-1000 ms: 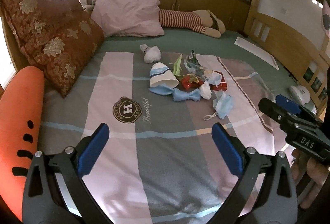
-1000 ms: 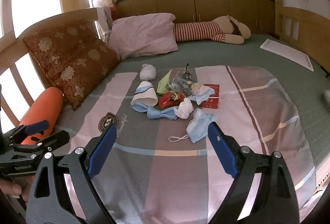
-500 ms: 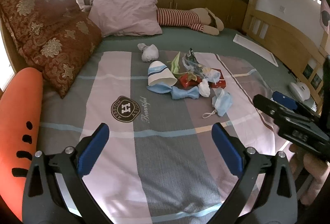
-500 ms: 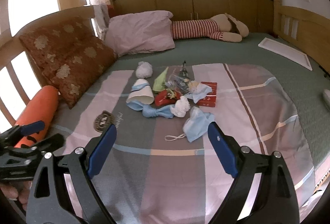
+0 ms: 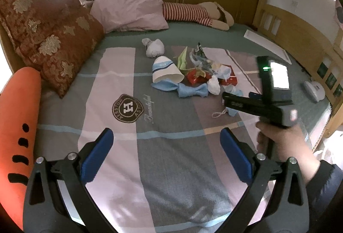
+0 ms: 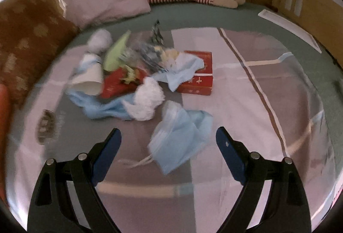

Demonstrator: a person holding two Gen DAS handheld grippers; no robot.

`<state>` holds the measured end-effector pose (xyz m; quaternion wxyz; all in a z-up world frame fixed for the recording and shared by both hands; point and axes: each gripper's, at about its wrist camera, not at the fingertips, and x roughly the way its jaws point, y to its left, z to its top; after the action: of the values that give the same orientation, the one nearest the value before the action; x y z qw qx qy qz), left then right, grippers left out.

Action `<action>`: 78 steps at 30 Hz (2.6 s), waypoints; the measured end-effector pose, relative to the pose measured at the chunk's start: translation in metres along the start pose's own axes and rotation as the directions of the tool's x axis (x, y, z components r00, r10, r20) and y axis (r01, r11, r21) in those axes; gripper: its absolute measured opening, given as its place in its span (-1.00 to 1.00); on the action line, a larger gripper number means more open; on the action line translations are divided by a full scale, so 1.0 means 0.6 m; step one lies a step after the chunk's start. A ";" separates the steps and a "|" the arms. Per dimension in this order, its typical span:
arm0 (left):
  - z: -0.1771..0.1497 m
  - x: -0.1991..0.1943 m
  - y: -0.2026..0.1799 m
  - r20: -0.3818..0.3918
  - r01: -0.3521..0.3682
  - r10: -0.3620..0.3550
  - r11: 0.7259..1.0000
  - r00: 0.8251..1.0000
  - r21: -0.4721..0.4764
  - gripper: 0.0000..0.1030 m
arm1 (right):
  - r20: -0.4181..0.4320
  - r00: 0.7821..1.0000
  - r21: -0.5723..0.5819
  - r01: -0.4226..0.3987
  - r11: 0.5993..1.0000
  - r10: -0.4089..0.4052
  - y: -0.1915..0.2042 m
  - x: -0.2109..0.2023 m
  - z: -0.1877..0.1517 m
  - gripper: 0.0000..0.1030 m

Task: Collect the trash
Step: 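Grasp the light blue face mask with the right tool while the left tool grasps the blue cloth, then lift the mask and cloth and carry both toward the white trash bin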

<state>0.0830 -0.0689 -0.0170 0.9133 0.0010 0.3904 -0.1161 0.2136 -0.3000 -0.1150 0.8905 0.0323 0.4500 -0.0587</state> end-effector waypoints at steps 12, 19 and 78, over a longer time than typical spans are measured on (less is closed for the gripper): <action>0.038 0.138 -0.083 -0.005 0.038 -0.038 0.975 0.999 0.220 0.92 | 0.100 0.981 0.155 -0.181 0.971 0.167 -0.081 -0.096 0.032 -0.67; 0.081 0.280 -0.128 -0.036 0.020 -0.006 0.916 0.999 0.400 0.86 | 0.122 0.967 0.170 -0.244 0.955 0.225 -0.094 -0.122 0.051 -0.67; -0.025 -0.073 0.014 0.084 -0.059 0.064 0.997 0.994 -0.057 -0.38 | 0.214 0.896 -0.175 -0.357 0.917 0.390 0.106 -0.356 -0.099 -0.67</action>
<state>0.0449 -0.0499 0.0028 0.9321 -0.0169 0.3535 -0.0772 0.0489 -0.2144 0.0222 0.9339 0.0521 0.3250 0.1398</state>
